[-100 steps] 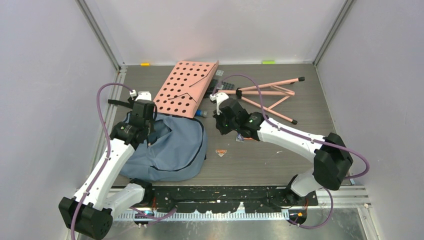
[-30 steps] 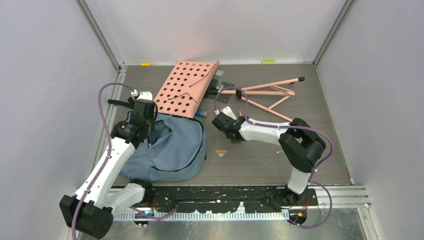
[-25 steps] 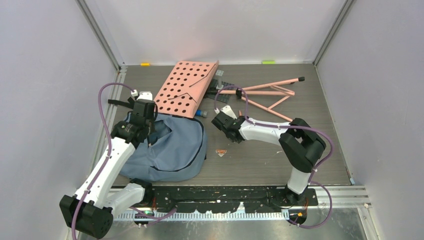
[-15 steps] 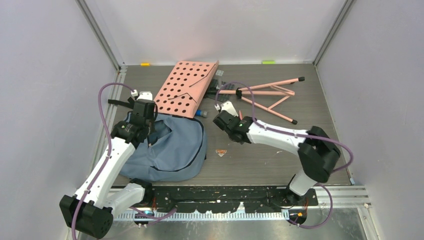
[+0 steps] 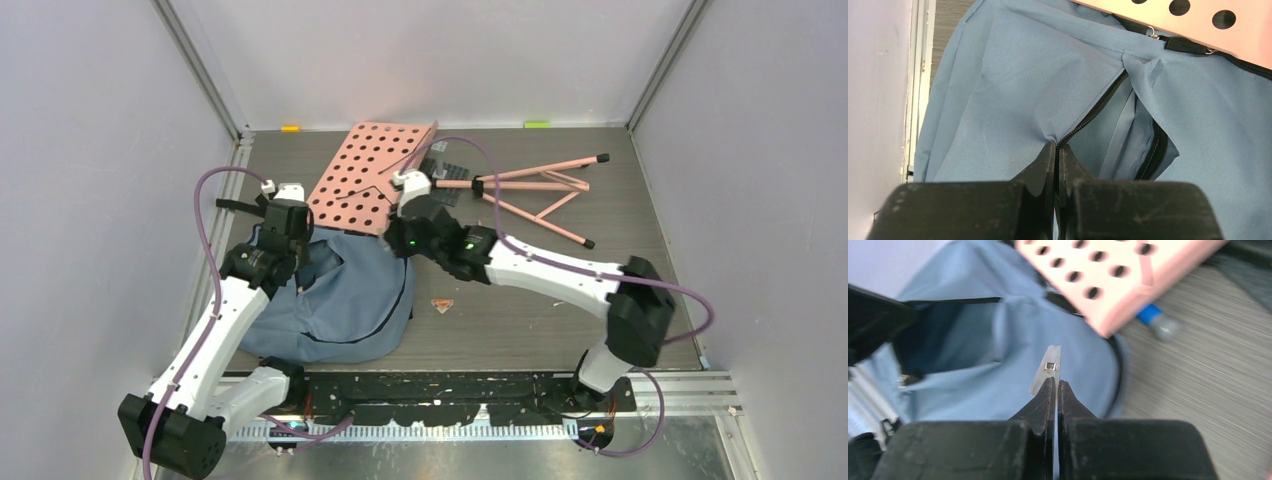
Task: Pack the student bag
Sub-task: Place the personal item in the student bag.
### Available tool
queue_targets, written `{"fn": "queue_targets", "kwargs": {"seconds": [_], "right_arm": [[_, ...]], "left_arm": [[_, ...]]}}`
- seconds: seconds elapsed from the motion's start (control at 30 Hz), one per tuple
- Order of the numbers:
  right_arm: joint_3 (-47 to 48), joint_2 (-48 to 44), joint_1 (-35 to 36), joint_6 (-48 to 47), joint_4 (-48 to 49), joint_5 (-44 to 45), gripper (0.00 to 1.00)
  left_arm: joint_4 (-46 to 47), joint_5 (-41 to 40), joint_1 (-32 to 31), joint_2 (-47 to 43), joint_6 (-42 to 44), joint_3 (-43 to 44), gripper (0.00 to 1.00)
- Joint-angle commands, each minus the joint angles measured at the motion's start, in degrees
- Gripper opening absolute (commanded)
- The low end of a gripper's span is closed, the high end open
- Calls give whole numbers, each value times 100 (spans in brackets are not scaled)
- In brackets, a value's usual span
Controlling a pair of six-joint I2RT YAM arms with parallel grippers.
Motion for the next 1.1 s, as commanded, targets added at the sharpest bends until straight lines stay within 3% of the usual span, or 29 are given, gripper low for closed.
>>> {"fn": "queue_targets", "kwargs": {"seconds": [0.0, 0.23, 0.57, 0.87, 1.07], "right_arm": [[851, 859, 431, 247, 817, -805, 1], [1987, 1954, 580, 347, 771, -1320, 1], [2387, 2483, 603, 410, 825, -1403, 1], [3204, 2967, 596, 225, 264, -1505, 1], [2779, 2968, 623, 475, 468, -1755, 1]], "left_arm": [[537, 144, 20, -152, 43, 28, 0], [526, 148, 20, -153, 35, 30, 0], [538, 223, 20, -166, 30, 30, 0], [544, 250, 20, -145, 26, 23, 0], [542, 244, 20, -139, 17, 30, 0]]}}
